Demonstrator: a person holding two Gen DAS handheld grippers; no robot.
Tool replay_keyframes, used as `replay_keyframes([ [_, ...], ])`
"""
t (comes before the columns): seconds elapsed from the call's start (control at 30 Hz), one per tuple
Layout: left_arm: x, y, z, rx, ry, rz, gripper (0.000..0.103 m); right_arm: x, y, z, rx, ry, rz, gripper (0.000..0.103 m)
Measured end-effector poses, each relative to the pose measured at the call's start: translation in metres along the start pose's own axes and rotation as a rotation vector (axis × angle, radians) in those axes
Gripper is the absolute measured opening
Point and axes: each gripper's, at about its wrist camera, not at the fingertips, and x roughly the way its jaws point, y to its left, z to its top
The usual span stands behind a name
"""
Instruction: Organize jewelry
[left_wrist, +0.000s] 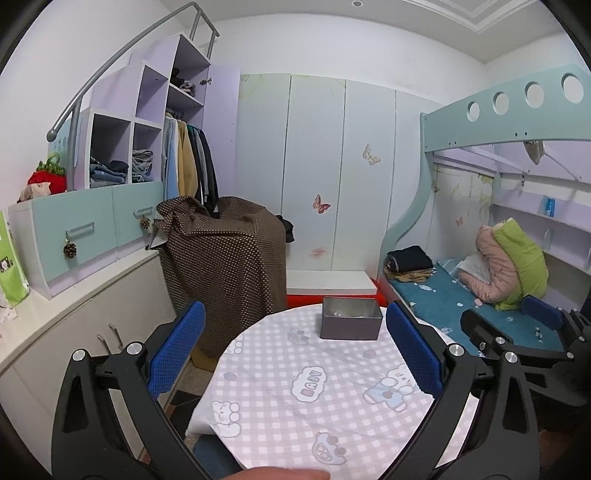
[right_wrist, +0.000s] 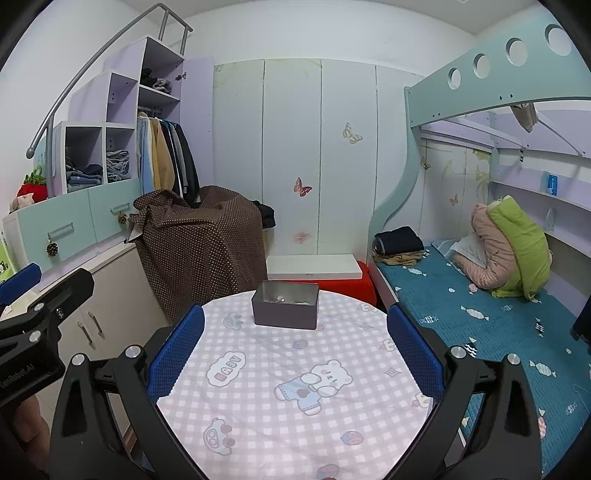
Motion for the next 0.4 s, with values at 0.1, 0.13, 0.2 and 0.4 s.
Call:
replay_keyframes([
  [0.1, 0.0009, 0.0011, -0.0006, -0.002, 0.004, 0.004, 0.098, -0.0003, -0.0004, 0.0007, 0.0, 0.001, 0.001, 0.095],
  [0.13, 0.0015, 0.0018, -0.0005, -0.005, 0.006, 0.002, 0.098, -0.0002, 0.0005, 0.0, 0.0, 0.0, 0.002, 0.095],
  [0.2, 0.0019, 0.0019, -0.0005, -0.008, 0.008, 0.002, 0.098, -0.0004, 0.0005, 0.0005, -0.002, 0.0, -0.001, 0.095],
  [0.4, 0.0046, 0.0009, -0.0019, -0.002, 0.017, 0.007, 0.098, -0.0015, 0.0001, 0.0014, -0.005, 0.0, -0.001, 0.095],
])
